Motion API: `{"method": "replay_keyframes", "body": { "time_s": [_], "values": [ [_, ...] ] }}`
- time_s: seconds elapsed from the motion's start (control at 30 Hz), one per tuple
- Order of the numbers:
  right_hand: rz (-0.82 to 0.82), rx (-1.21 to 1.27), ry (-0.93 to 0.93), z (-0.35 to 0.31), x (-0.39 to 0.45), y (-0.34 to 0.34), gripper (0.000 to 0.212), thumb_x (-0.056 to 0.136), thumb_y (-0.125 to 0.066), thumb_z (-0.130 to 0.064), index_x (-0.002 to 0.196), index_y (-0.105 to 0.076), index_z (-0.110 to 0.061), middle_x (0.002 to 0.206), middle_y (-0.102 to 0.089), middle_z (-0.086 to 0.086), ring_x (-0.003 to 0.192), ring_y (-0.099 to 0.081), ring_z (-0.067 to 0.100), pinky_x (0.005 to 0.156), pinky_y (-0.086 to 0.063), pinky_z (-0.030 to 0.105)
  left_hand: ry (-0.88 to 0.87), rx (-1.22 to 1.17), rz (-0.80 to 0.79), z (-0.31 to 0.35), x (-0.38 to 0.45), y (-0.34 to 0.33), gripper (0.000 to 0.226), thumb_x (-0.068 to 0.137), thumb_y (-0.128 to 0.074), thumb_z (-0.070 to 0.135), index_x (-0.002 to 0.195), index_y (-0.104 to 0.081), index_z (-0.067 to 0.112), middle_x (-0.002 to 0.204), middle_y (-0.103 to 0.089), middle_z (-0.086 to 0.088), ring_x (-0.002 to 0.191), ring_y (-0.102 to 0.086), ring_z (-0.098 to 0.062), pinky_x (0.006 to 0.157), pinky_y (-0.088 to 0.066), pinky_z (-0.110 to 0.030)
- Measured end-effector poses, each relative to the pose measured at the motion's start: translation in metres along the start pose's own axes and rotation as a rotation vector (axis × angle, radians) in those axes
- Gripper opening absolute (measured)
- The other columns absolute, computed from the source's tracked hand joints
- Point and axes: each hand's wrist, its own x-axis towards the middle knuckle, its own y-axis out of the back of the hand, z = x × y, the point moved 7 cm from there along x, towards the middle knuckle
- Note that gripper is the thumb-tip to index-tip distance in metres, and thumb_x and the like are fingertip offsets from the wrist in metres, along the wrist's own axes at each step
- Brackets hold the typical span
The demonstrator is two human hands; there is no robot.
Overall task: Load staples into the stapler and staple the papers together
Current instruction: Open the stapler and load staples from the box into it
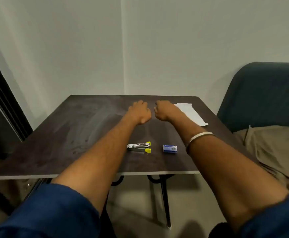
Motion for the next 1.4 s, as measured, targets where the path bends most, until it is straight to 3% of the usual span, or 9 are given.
{"method": "replay_keyframes", "body": {
  "time_s": [0.2, 0.47, 0.63, 0.83, 0.97, 1.07, 1.13, 1.27, 1.4],
  "values": [
    [-0.043, 0.054, 0.035, -0.008, -0.04, -0.047, 0.035, 0.094, -0.047, -0.023, 0.125, -0.056, -0.009, 0.129, -0.058, 0.017, 0.114, -0.058, 0.036, 0.094, -0.049, 0.042, 0.067, -0.022, -0.083, -0.027, -0.049, -0.053, 0.039, 0.097, -0.034, 0.029, 0.125, -0.052, 0.01, 0.135, -0.044, -0.014, 0.125, -0.039, -0.036, 0.102, -0.032, -0.053],
    [-0.04, 0.154, 0.056, -0.012, -0.078, -0.091, 0.026, 0.094, -0.049, -0.018, 0.112, -0.064, -0.006, 0.118, -0.061, 0.016, 0.104, -0.06, 0.033, 0.089, -0.048, 0.04, 0.048, -0.125, -0.076, -0.049, -0.088, -0.075, 0.034, 0.097, -0.037, 0.033, 0.118, -0.058, 0.017, 0.128, -0.048, -0.008, 0.121, -0.041, -0.03, 0.1, -0.032, -0.049],
    [0.043, 0.209, 0.052, -0.011, -0.089, -0.103, 0.027, 0.098, -0.042, -0.021, 0.111, -0.061, -0.007, 0.119, -0.058, 0.013, 0.106, -0.056, 0.03, 0.095, -0.044, 0.045, -0.01, -0.141, -0.033, -0.049, -0.098, -0.076, 0.032, 0.096, -0.042, 0.032, 0.12, -0.06, 0.02, 0.124, -0.051, -0.006, 0.118, -0.042, -0.028, 0.1, -0.031, -0.045],
    [0.123, 0.225, 0.095, -0.01, -0.095, -0.111, 0.028, 0.1, -0.037, -0.023, 0.104, -0.061, -0.009, 0.113, -0.057, 0.013, 0.104, -0.053, 0.03, 0.089, -0.039, 0.041, -0.097, -0.225, -0.013, -0.051, -0.108, -0.076, 0.031, 0.091, -0.055, 0.042, 0.115, -0.063, 0.022, 0.117, -0.054, -0.005, 0.112, -0.046, -0.025, 0.099, -0.036, -0.042],
    [0.125, 0.276, 0.128, -0.014, -0.091, -0.118, 0.029, 0.101, -0.037, -0.022, 0.114, -0.059, -0.009, 0.12, -0.054, 0.013, 0.109, -0.05, 0.028, 0.094, -0.039, 0.04, -0.139, -0.255, -0.011, -0.055, -0.106, -0.077, 0.031, 0.09, -0.061, 0.034, 0.117, -0.063, 0.019, 0.117, -0.059, -0.007, 0.114, -0.049, -0.027, 0.103, -0.037, -0.048],
    [0.15, 0.454, 0.105, -0.018, -0.087, -0.119, 0.035, 0.1, -0.042, -0.017, 0.132, -0.048, -0.005, 0.132, -0.049, 0.015, 0.12, -0.048, 0.028, 0.104, -0.039, 0.042, -0.128, -0.323, 0.068, -0.059, -0.104, -0.075, 0.028, 0.088, -0.064, 0.026, 0.113, -0.064, 0.012, 0.114, -0.059, -0.01, 0.111, -0.05, -0.027, 0.1, -0.038, -0.048],
    [0.173, 0.525, 0.047, -0.016, -0.082, -0.119, 0.038, 0.099, -0.044, -0.019, 0.134, -0.046, -0.004, 0.134, -0.047, 0.016, 0.123, -0.046, 0.027, 0.106, -0.038, 0.041, -0.122, -0.368, 0.124, -0.061, -0.103, -0.073, 0.026, 0.087, -0.065, 0.02, 0.109, -0.064, 0.006, 0.112, -0.059, -0.013, 0.107, -0.051, -0.027, 0.098, -0.04, -0.048],
    [0.179, 0.52, -0.001, -0.011, -0.073, -0.122, 0.031, 0.099, -0.047, -0.026, 0.104, -0.064, 0.0, 0.109, -0.06, 0.017, 0.108, -0.052, 0.026, 0.091, -0.041, 0.033, -0.121, -0.416, 0.199, -0.063, -0.1, -0.071, 0.022, 0.086, -0.064, 0.011, 0.106, -0.062, 0.004, 0.11, -0.058, -0.014, 0.106, -0.052, -0.026, 0.096, -0.042, -0.043],
    [0.196, 0.544, -0.01, -0.007, -0.073, -0.123, 0.033, 0.096, -0.052, -0.027, 0.083, -0.063, 0.001, 0.099, -0.057, 0.016, 0.094, -0.053, 0.022, 0.076, -0.035, 0.025, -0.128, -0.496, 0.239, -0.062, -0.096, -0.069, 0.022, 0.083, -0.065, 0.003, 0.104, -0.059, 0.0, 0.106, -0.059, -0.016, 0.097, -0.056, -0.026, 0.082, -0.041, -0.023]
  ]
}}
